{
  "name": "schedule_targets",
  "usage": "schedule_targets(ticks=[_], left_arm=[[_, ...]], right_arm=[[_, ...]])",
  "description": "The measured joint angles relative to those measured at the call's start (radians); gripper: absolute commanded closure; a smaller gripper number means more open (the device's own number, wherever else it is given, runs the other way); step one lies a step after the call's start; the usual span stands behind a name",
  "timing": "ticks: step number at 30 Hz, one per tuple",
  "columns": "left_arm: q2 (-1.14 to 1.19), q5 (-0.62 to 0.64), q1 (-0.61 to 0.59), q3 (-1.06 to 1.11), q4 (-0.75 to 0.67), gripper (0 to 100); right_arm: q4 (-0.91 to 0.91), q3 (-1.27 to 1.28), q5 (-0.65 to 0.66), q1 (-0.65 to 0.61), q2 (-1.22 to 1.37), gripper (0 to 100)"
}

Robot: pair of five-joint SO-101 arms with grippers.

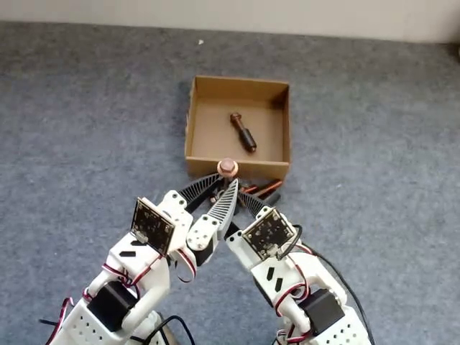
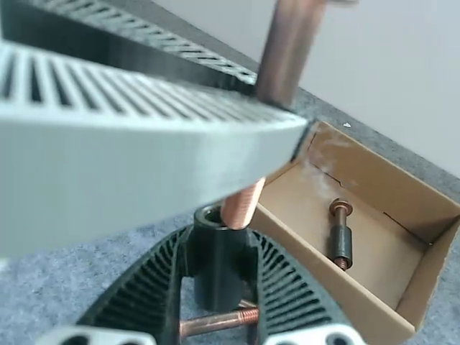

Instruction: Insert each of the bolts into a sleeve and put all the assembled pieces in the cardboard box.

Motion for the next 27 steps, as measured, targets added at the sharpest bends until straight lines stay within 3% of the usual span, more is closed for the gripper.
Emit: schedule_targets(ticks=[17, 27], left_arm=[[-0.002, 0.000, -0.038, 0.000, 0.009, 99], [-0.003, 0.000, 0.026, 0.032, 0.031, 98]], right_arm=[[0.000, -0.002, -0.048, 0.015, 0.000, 99.4], [0.002, -0.002, -0.048, 0.015, 0.000, 99.4]])
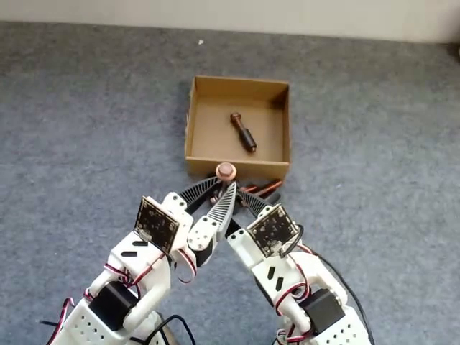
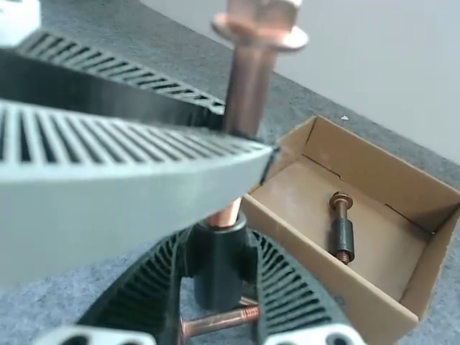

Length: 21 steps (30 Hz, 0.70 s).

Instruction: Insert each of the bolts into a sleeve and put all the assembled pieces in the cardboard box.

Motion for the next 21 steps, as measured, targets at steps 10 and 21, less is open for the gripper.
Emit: schedule_targets(ticks=[10, 21], left_arm=[[-0.012, 0.002, 0.017, -0.002, 0.048, 90], [-0.002, 0.005, 0.018, -0.123, 0.245, 79]], right_arm=[[0.000, -0.069, -0.005, 0.003, 0.002, 99.4], [0.000, -0.069, -0.006, 0.084, 0.002, 99.4]])
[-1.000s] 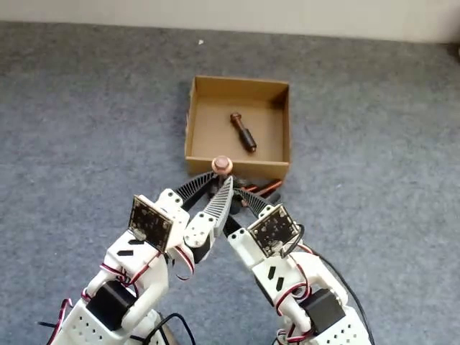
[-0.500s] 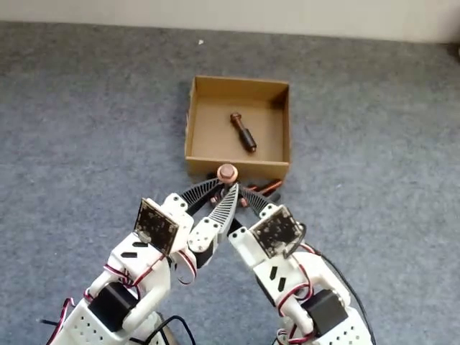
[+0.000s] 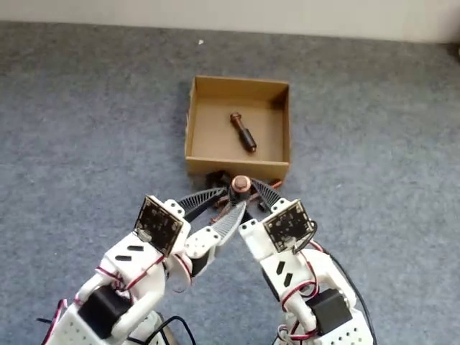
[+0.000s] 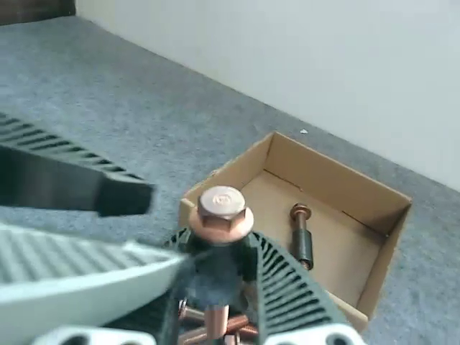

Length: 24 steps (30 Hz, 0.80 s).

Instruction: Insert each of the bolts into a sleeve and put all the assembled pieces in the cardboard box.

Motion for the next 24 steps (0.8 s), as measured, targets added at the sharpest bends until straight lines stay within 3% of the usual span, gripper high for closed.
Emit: schedule_targets(ticks=[5, 10, 16, 24], left_arm=[[-0.009, 0.000, 0.000, -0.147, 0.229, 79], [-0.011, -0.072, -0.032, -0.219, 0.353, 83], [-0.011, -0.176, -0.267, -0.181, 0.381, 100], [0.000, -0.367, -0.555, 0.063, 0.381, 99]], right_arm=[[0.000, -0.002, -0.002, 0.040, -0.002, 99.4], [0.000, -0.002, -0.068, 0.118, -0.002, 99.4], [0.000, -0.002, -0.083, 0.209, -0.002, 99.4], [0.000, -0.021, -0.083, 0.235, 0.126, 99.4]])
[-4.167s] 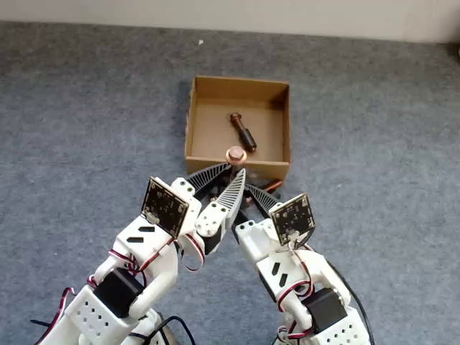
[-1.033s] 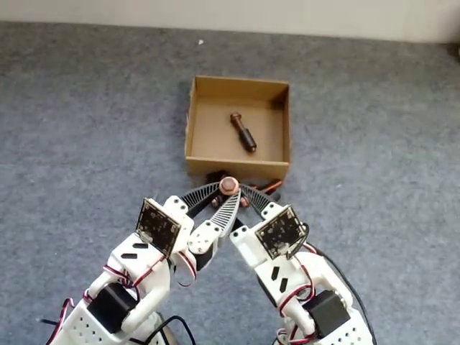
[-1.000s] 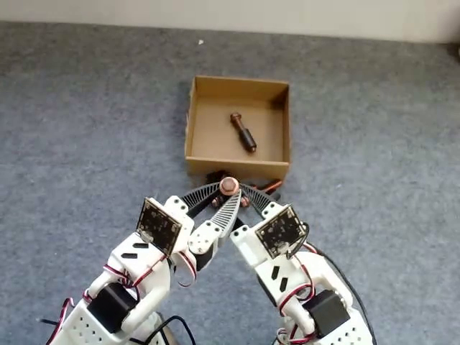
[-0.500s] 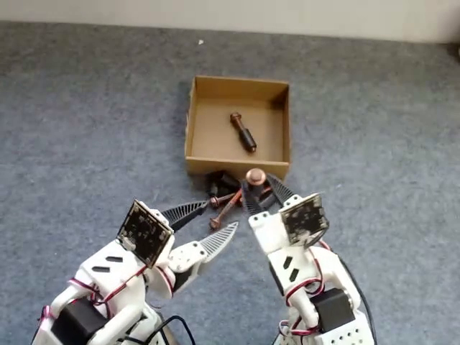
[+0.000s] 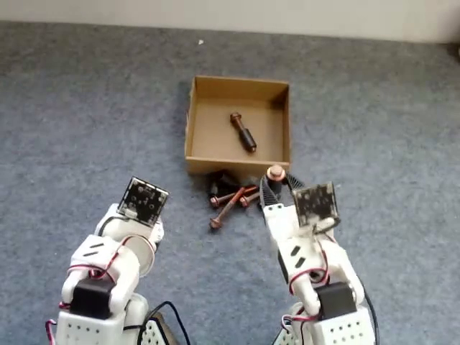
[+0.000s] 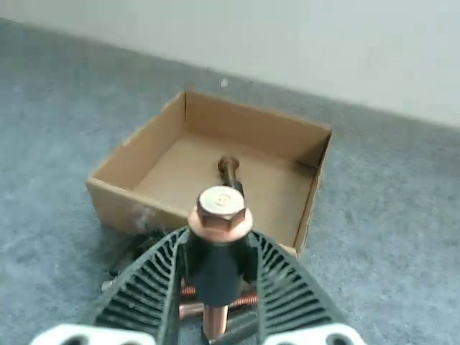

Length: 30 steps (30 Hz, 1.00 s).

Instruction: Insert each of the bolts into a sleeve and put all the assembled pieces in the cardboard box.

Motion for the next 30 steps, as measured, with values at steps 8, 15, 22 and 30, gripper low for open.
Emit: schedule_targets(ticks=[8, 15, 22, 30], left_arm=[[-0.008, -0.014, -0.172, 0.199, -0.118, 99], [-0.008, -0.014, -0.199, 0.229, -0.187, 99], [-0.008, -0.014, -0.199, 0.229, -0.187, 99], [-0.008, -0.017, -0.199, 0.230, -0.187, 99]], right_arm=[[-0.012, -0.397, 0.000, 0.002, 0.591, 99.4], [-0.127, -0.790, 0.000, 0.000, 1.122, 99.4], [-0.221, -1.045, 0.000, 0.002, 1.582, 99.4], [-0.204, -1.254, 0.000, 0.035, 1.936, 91.6]])
